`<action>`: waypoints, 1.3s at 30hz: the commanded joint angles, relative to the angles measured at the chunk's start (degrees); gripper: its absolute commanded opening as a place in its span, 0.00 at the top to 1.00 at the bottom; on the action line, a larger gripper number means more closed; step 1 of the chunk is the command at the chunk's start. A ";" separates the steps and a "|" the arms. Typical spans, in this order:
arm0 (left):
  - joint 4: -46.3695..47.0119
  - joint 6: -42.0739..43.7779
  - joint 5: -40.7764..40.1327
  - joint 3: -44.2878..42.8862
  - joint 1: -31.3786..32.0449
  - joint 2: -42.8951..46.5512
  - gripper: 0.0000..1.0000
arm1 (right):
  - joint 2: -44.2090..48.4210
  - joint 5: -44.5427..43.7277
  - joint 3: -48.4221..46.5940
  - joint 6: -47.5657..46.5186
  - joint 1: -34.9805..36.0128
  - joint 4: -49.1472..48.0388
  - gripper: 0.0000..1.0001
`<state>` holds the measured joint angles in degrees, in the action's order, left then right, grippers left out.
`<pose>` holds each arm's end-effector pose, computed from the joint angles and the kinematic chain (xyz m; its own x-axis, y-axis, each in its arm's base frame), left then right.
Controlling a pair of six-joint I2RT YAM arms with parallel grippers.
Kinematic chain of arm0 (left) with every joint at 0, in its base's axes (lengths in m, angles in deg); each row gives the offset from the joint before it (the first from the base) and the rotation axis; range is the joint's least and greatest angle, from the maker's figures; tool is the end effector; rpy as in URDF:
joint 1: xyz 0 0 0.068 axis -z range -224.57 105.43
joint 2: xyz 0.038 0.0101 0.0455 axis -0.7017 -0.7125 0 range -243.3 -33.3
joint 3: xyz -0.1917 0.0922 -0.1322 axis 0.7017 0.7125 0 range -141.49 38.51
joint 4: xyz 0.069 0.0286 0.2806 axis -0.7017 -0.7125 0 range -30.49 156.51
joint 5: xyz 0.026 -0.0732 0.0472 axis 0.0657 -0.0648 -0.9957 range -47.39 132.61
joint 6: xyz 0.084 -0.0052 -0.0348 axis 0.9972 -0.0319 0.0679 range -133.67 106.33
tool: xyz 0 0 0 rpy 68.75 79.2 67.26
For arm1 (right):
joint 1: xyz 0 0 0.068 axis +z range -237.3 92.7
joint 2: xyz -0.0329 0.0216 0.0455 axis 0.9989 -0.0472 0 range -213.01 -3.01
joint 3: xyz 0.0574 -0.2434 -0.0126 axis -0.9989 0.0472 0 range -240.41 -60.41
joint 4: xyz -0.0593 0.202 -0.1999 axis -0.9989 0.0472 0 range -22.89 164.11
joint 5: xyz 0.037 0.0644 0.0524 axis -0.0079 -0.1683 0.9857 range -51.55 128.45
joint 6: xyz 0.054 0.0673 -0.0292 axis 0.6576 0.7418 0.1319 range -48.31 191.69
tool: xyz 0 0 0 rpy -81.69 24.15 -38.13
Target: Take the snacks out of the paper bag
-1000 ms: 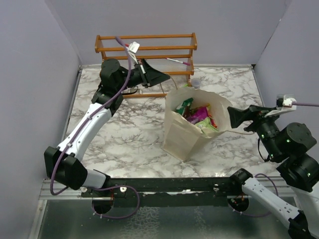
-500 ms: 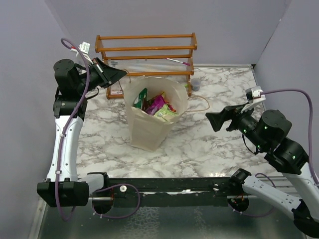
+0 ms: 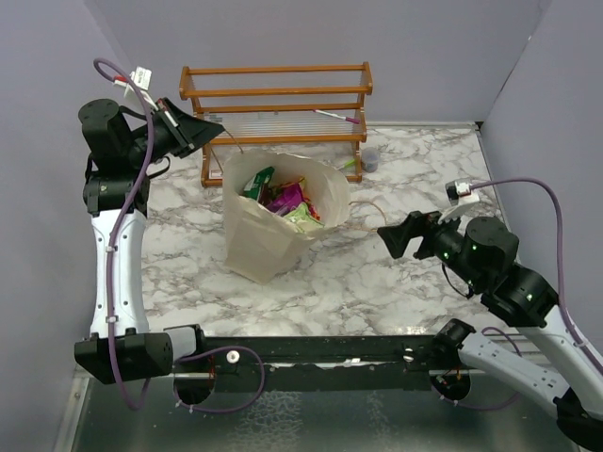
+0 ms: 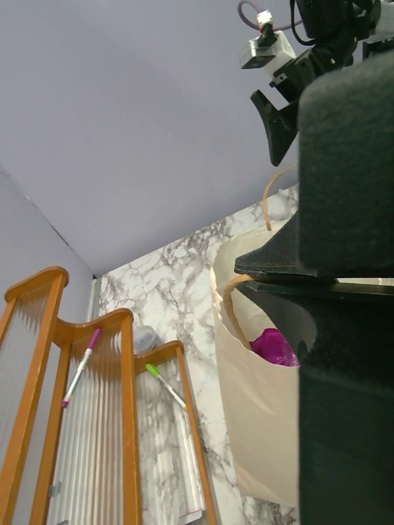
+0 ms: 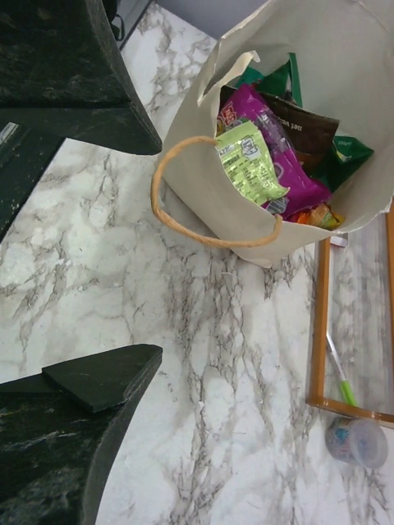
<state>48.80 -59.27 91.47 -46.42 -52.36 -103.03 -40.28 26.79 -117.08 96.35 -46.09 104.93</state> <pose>0.3198 -0.0183 0.4640 -0.4992 -0.5428 -0.6754 0.4281 0.5232 -0.7369 0.1723 0.1288 0.3587 -0.4251 0.1709 -0.8889 -0.3560 0.8713 0.3378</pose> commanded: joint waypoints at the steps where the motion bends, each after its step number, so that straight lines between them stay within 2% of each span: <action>1: 6.51 0.14 -0.65 -6.04 -1.37 0.34 1.00 | 2.57 1.03 4.17 6.98 0.27 -6.91 0.01; 8: 15.66 -3.24 5.02 -7.62 -1.52 -1.64 1.00 | -2.37 12.94 6.31 8.64 0.26 -9.96 0.00; 14: 30.24 -12.28 9.33 4.03 -1.43 2.72 1.00 | -6.06 18.50 7.04 5.48 0.27 -10.87 0.00; 19: 30.17 -12.43 9.91 10.89 -1.39 7.75 1.00 | -8.96 24.82 7.49 2.24 0.24 -13.25 0.03; 25: 28.72 -13.40 9.19 15.01 -1.43 11.99 1.00 | -15.11 32.29 6.14 3.83 1.27 -17.19 0.06; 32: 27.56 -13.59 6.44 20.08 -1.43 17.76 1.00 | -17.46 30.33 6.37 -0.09 11.37 -26.06 0.12; 39: 25.27 -15.14 7.47 22.03 -1.33 18.94 1.00 | -25.93 15.44 0.42 -13.21 28.10 -27.24 0.15</action>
<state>72.40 -73.26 99.60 -23.66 -53.56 -85.09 -61.07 51.49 -111.53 93.21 -25.47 81.28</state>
